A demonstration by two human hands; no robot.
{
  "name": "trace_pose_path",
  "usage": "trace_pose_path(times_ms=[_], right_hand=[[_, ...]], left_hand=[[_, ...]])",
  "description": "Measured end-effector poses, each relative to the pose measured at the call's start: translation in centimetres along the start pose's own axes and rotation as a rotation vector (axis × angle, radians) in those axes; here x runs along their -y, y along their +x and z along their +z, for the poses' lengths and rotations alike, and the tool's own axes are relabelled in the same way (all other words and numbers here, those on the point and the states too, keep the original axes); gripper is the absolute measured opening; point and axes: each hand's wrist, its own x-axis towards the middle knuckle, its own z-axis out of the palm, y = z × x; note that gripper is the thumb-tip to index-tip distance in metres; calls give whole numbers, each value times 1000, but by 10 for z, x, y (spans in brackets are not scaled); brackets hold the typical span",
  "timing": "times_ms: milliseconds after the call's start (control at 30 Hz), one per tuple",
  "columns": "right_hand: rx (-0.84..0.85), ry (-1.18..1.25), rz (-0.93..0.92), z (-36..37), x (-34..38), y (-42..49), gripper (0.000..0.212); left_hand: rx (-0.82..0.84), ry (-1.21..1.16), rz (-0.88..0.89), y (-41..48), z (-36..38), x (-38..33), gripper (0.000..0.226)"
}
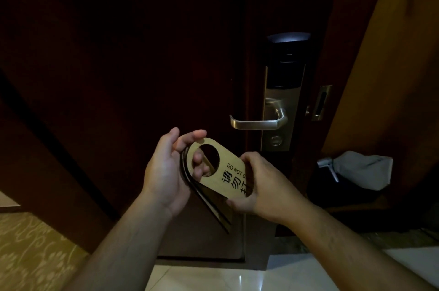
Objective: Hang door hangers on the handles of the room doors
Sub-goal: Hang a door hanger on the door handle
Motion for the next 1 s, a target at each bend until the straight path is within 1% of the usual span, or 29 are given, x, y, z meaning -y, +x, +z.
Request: trace_pose_path(times_ms=[100, 200, 267, 433, 633, 733, 867, 1000], right_hand=[[-9, 35, 0, -4, -1, -6, 87], [-92, 74, -15, -4, -2, -9, 90], [-147, 86, 6, -3, -2, -9, 89], [-260, 137, 49, -2, -2, -1, 61], [-296, 237, 84, 0, 1, 11, 33], [-333, 210, 114, 5, 2, 17, 28], [-390, 119, 97, 13, 2, 25, 20], [-436, 86, 94, 19, -2, 27, 21]], left_hand=[[0, 42, 18, 2, -2, 4, 50], [-15, 44, 48, 5, -2, 8, 47], [-42, 63, 62, 7, -1, 11, 45], [-75, 53, 45, 11, -3, 11, 43], [-50, 34, 28, 19, -7, 10, 42], [-43, 32, 12, 23, -11, 8, 41], [-37, 62, -2, 31, -17, 8, 42], [-36, 91, -3, 36, -19, 9, 42]])
